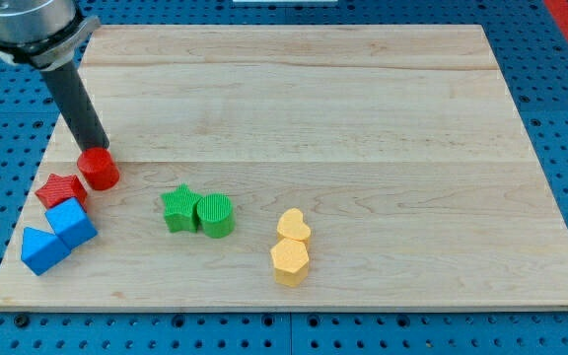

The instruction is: Push the red circle close to the red star

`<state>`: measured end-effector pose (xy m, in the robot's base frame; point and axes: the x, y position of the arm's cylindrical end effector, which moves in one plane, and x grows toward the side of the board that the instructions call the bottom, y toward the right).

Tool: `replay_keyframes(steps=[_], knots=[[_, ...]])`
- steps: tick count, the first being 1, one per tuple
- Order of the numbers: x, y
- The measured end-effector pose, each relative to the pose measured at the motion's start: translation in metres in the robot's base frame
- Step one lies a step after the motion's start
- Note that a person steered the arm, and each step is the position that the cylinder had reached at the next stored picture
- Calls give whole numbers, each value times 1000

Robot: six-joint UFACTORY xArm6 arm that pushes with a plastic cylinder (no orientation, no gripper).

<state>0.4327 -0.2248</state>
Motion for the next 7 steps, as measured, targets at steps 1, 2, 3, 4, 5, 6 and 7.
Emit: replay_keyframes(steps=[1,2,3,4,5,6,7], knots=[[9,0],[21,0],[37,1],[37,1],[19,27],[-2,112],[6,223]])
